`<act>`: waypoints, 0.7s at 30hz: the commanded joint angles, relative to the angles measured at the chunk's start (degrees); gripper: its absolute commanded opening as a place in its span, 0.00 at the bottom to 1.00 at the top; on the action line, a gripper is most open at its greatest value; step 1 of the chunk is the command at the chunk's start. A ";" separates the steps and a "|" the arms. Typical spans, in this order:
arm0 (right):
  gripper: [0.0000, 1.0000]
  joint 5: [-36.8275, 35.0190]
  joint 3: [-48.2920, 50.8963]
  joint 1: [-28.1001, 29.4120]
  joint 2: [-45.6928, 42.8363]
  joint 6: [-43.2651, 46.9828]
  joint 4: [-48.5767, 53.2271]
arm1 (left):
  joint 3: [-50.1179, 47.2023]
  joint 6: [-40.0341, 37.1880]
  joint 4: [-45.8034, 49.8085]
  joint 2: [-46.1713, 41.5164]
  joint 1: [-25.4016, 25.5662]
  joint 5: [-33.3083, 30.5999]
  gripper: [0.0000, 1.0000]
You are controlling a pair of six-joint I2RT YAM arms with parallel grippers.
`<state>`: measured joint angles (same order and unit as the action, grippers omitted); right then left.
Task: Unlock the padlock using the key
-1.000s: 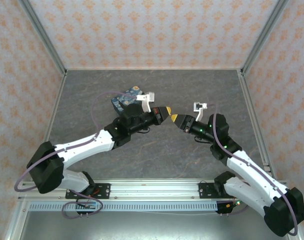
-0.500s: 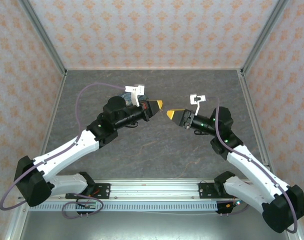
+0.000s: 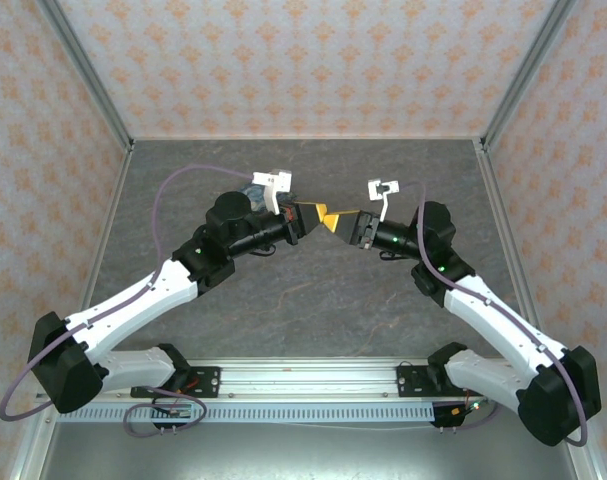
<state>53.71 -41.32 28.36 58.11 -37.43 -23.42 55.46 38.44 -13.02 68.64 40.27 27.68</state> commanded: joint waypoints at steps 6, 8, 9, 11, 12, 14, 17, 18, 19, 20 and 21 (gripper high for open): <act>0.44 2.09 -0.16 0.57 0.05 -0.79 -4.70 | 2.48 -0.95 -1.09 0.30 -0.19 1.15 0.00; 0.43 2.25 -0.16 0.84 0.31 -0.80 -4.67 | 2.57 -0.99 -1.05 0.35 -0.19 0.98 0.00; 0.43 2.22 -0.16 1.04 0.46 -0.82 -4.69 | 2.58 -0.91 -1.05 0.42 -0.19 0.89 0.00; 0.43 2.33 -0.25 1.67 0.94 -0.63 -4.58 | 2.61 -0.91 -1.12 0.44 -0.20 0.80 0.00; 0.43 2.35 -0.17 1.93 1.25 -0.46 -4.59 | 2.55 -0.82 -1.22 0.52 -0.20 0.84 0.00; 0.43 2.43 -0.08 2.43 1.80 -0.34 -4.45 | 2.55 -0.73 -1.22 0.52 -0.20 0.67 0.00; 0.42 2.26 0.43 2.60 1.76 -0.36 -4.70 | 2.66 -0.65 -1.22 0.60 -0.23 0.51 0.00; 0.41 2.23 0.56 2.60 1.62 -0.41 -4.69 | 2.68 -0.64 -1.15 0.59 -0.22 0.39 0.00; 0.40 2.26 0.78 2.58 1.44 -0.36 -4.71 | 2.68 -0.64 -1.13 0.61 -0.19 0.19 0.00; 0.40 2.26 0.86 2.59 1.32 -0.36 -4.69 | 2.71 -0.64 -1.05 0.57 -0.28 0.11 0.00; 0.40 2.22 1.00 2.62 1.17 -0.38 -4.70 | 2.73 -0.64 -0.98 0.57 -0.27 0.02 0.00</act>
<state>53.89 -41.25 29.61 59.51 -38.09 -26.48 55.90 38.46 -12.16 68.77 39.75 27.66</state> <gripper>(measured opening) 0.400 0.046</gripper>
